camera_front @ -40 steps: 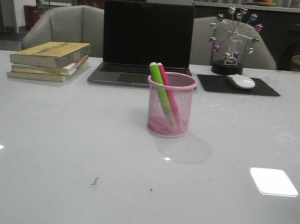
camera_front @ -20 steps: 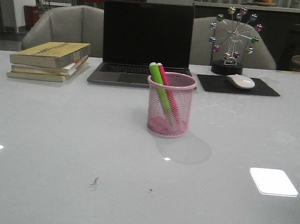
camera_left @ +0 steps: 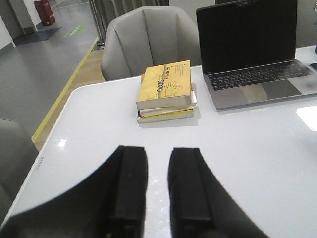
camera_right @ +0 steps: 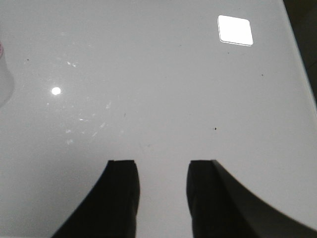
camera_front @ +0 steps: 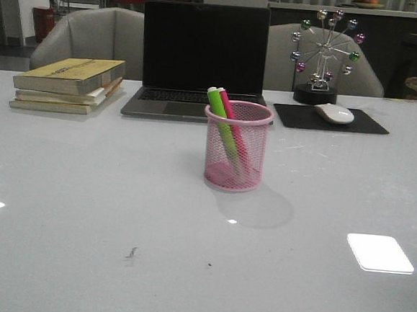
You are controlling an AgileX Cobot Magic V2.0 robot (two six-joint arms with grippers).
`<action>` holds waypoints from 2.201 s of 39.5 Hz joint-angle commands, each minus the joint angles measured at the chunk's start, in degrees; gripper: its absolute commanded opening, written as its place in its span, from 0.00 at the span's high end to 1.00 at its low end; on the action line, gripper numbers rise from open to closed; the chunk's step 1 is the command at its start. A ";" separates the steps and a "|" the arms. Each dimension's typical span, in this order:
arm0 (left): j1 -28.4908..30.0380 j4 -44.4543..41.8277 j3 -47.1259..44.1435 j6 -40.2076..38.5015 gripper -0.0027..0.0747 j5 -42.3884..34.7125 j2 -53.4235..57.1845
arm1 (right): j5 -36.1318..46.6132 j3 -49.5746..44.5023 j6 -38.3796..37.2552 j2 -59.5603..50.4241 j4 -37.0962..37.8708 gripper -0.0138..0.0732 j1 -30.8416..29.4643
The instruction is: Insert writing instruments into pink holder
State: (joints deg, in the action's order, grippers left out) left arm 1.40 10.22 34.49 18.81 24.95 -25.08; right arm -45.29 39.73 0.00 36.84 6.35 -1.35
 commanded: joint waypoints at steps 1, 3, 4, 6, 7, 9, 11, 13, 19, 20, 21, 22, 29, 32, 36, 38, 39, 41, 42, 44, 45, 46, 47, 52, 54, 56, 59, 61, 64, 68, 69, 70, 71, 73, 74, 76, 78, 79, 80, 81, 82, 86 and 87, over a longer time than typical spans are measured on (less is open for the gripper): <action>0.12 0.35 1.51 -0.11 0.69 -5.98 -0.23 | 4.15 1.46 0.56 -0.15 1.01 0.41 -0.28; 0.12 0.35 1.51 -0.11 0.69 -6.12 -0.23 | 4.15 1.46 0.56 -0.15 1.02 0.42 -0.28; 0.12 0.35 1.51 -0.11 0.69 -6.21 -0.23 | 4.15 1.46 0.56 -0.15 1.02 0.43 -0.28; 0.12 0.35 1.51 -0.11 0.69 -6.21 -0.23 | 4.15 1.46 0.56 -0.15 0.95 0.47 -0.28; 0.12 0.35 1.51 -0.11 0.69 -6.21 -0.23 | 4.15 1.46 0.56 -0.15 0.78 0.49 -0.28; 0.12 0.35 1.51 -0.11 0.69 -6.21 -0.23 | 4.15 1.46 0.56 -0.15 0.31 0.55 -0.28; 0.12 0.35 1.51 -0.11 0.69 -6.21 -0.23 | 4.15 1.46 0.56 -0.15 -0.45 0.61 -0.28; 0.12 0.35 1.51 -0.11 0.69 -6.21 -0.23 | 4.15 1.46 0.56 -0.15 -1.45 0.66 -0.28; 0.12 0.35 1.51 -0.11 0.69 -6.21 -0.23 | 4.23 1.46 0.56 -0.15 -3.84 0.82 -0.28; 0.12 0.35 1.51 -0.11 0.69 -6.21 -0.23 | 4.22 1.46 0.56 -0.15 -4.14 0.82 -0.28; 0.12 0.35 1.51 -0.11 0.69 -6.21 -0.23 | 4.29 1.46 0.56 -0.15 -4.45 0.81 -0.28; 0.12 0.46 1.51 -0.11 0.69 -6.21 -0.23 | 4.36 1.46 0.56 -0.15 -4.70 0.81 -0.28; 0.12 0.46 1.51 -0.11 0.69 -6.21 -0.23 | 2.76 1.46 0.56 -0.15 -6.35 0.82 -0.28; 0.12 0.46 1.51 -0.11 0.69 -6.21 -0.23 | 1.86 1.46 0.56 -0.15 -6.35 0.82 -0.28; 0.12 0.46 1.51 -0.11 0.69 -6.21 -0.23 | 1.64 1.46 0.56 -0.15 -6.35 0.82 -0.28; 0.12 0.46 1.51 -0.11 0.69 -6.21 -0.23 | 1.64 1.46 0.56 -0.15 -6.35 0.82 -0.28; 0.12 0.46 1.51 -0.11 0.69 -6.21 -0.23 | 1.64 1.46 0.56 -0.15 -6.35 0.82 -0.28; 0.12 0.46 1.51 -0.11 0.69 -6.21 -0.23 | 1.95 1.46 0.56 -0.15 -6.35 0.82 -0.28; 0.12 0.46 1.51 -0.11 0.69 -6.21 -0.23 | 2.26 1.46 0.56 -0.15 -6.03 0.82 -0.28; 0.12 0.46 1.51 -0.11 0.69 -6.21 -0.23 | 2.26 1.46 0.56 -0.15 -6.03 0.82 -0.28; 0.12 0.46 1.51 -0.11 0.69 -6.21 -0.23 | 2.16 1.46 0.56 -0.15 -6.35 0.82 -0.28; 0.12 0.46 1.51 -0.11 0.69 -6.21 -0.23 | 2.22 1.46 0.56 -0.15 -6.35 0.82 -0.28; 0.12 0.46 1.51 -0.11 0.69 -6.21 -0.23 | 2.39 1.46 0.56 -0.15 -6.35 0.82 -0.22; 0.12 0.46 1.51 -0.11 0.69 -6.21 -0.23 | 2.76 1.32 0.56 -1.88 -7.19 0.82 0.71; 0.12 0.46 1.51 -0.11 0.69 -6.21 -0.23 | 4.00 1.02 0.56 -3.68 -7.57 0.82 1.20; 0.12 0.46 1.51 -0.11 0.69 -6.21 -0.23 | 5.81 0.38 0.56 -5.36 -7.62 0.82 1.60; 0.12 0.46 1.51 -0.11 0.69 -6.21 -0.23 | 10.07 -1.57 0.56 -9.50 -7.62 0.82 1.91; 0.12 0.46 1.51 -0.11 0.69 -6.21 -0.23 | 12.76 -3.32 0.56 -12.54 -7.62 0.82 2.03; 0.12 0.46 1.51 -0.11 0.69 -6.21 -0.23 | 16.95 -6.23 0.56 -17.19 -7.62 0.82 2.09; 0.12 0.46 1.51 -0.11 0.69 -6.21 -0.23 | 23.25 -10.64 0.56 -23.63 -7.62 0.82 2.09; 0.12 0.46 1.51 -0.11 0.69 -6.21 -0.23 | 25.06 -11.88 0.56 -25.37 -7.62 0.82 2.09; 0.12 0.46 1.51 -0.11 0.69 -6.21 -0.23 | 26.44 -12.79 0.56 -26.68 -7.62 0.82 2.09; 0.12 0.46 1.51 -0.11 0.69 -6.21 -0.23 | 28.36 -13.98 0.56 -28.39 -7.62 0.82 2.09; 0.12 0.46 1.51 -0.11 0.69 -6.21 -0.23 | 31.76 -16.08 0.56 -31.29 -7.62 0.82 2.09; 0.12 0.46 1.51 -0.11 0.69 -6.21 -0.23 | 33.55 -16.99 0.56 -32.93 -7.62 0.82 2.09; 0.12 0.46 1.51 -0.11 0.69 -6.21 -0.23 | 36.38 -19.51 0.56 -35.61 -7.62 0.82 2.09; 0.12 0.46 1.51 -0.11 0.69 -6.21 -0.23 | 38.76 -21.86 0.56 -38.06 -7.62 0.82 2.09; 0.12 0.46 1.51 -0.11 0.69 -6.21 -0.23 | 39.98 -22.89 0.56 -38.82 -7.62 0.82 2.09; 0.12 0.46 1.51 -0.11 0.69 -6.32 -0.23 | 41.20 -24.06 0.56 -38.63 -7.62 0.82 2.16; 0.12 0.46 1.51 -0.11 0.69 -6.24 -0.34 | 42.64 -24.80 0.56 -38.36 -7.62 0.82 2.23; 0.12 0.46 1.51 -0.11 0.69 -6.24 -0.34 | 43.57 -25.87 0.56 -38.15 -7.62 0.82 2.29; 0.12 0.46 1.51 -0.11 0.69 -6.24 -0.43 | 47.63 -29.80 0.56 -38.21 -7.62 0.82 2.40; 0.12 0.46 1.51 -0.11 0.69 -6.24 -0.43 | 48.54 -30.92 0.56 -38.21 -7.62 0.82 2.47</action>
State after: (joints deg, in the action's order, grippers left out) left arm 1.40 10.22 34.40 18.95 23.79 -24.95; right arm -5.48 9.96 0.00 -0.66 -1.29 1.00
